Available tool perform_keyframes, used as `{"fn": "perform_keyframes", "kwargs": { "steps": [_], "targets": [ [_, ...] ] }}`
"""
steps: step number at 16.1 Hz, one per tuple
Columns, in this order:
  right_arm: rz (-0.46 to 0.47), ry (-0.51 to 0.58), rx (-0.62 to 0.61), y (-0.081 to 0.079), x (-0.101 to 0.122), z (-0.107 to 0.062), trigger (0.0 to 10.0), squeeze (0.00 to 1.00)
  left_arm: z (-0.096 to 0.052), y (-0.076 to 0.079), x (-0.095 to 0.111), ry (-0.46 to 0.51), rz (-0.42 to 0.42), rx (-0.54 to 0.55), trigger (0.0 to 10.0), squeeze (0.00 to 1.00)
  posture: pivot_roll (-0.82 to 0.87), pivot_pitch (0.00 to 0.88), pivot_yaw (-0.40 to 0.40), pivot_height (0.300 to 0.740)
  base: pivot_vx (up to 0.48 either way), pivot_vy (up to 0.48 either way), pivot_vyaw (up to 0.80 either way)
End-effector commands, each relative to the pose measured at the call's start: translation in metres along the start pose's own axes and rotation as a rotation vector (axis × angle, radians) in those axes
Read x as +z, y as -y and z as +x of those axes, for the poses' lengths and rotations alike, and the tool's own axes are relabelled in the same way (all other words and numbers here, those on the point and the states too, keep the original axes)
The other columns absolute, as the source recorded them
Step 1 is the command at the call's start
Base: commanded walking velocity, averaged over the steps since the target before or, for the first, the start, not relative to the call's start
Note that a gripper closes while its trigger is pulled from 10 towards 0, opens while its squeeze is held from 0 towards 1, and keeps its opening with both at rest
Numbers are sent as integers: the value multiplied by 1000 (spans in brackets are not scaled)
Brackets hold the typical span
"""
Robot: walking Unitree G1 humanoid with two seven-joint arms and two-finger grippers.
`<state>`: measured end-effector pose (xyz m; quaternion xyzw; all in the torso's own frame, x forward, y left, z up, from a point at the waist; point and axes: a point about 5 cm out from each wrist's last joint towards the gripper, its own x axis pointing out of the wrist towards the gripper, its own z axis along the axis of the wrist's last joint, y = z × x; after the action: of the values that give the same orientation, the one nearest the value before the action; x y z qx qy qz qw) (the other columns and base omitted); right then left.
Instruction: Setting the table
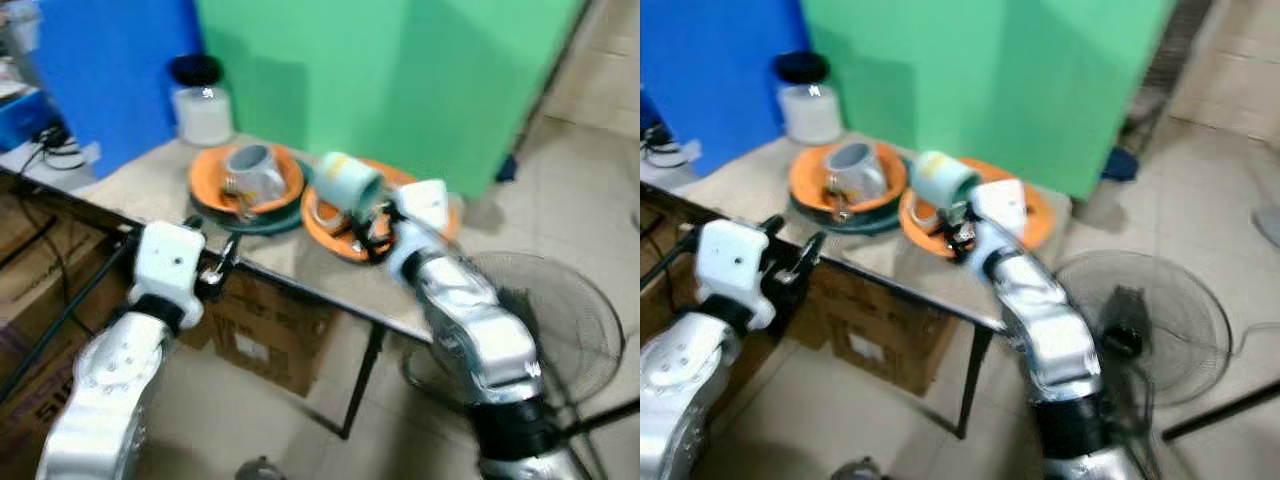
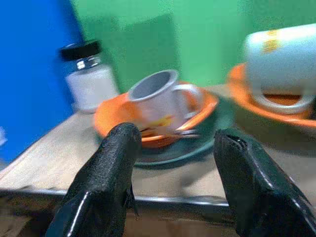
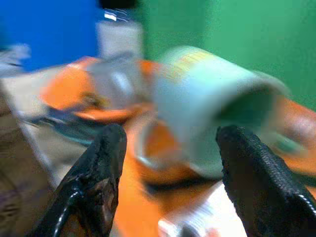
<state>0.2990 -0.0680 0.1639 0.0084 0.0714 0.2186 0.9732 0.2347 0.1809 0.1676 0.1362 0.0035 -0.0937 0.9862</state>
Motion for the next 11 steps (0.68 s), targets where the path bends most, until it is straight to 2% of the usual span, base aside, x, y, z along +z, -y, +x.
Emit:
{"fn": "perform_keyframes", "kwargs": {
  "steps": [1, 7, 8, 11],
  "targets": [
    [-15, -7, -49, 12, 2, -2, 10000, 0, 2, 5, 5, 21, -5, -23, 10000, 0, 296, 0, -36, 727, 315, 0, 0],
    [-21, -82, -147, 26, -1, 1, 10000, 0, 1, 10, 5, 19, -4, -73, 10000, 0, 295, 0, -37, 727, 301, 0, 0],
    [2, -100, -147, 27, -1, 1, 10000, 1000, 1, 14, 5, 15, -4, -107, 10000, 0, 296, 0, -38, 727, 0, 0, 0],
    [3, -162, -145, 30, -3, 6, 10000, 1000, 2, 26, 5, 13, -8, -197, 10000, 0, 291, 0, -39, 727, 0, 0, 0]
  ]
}}
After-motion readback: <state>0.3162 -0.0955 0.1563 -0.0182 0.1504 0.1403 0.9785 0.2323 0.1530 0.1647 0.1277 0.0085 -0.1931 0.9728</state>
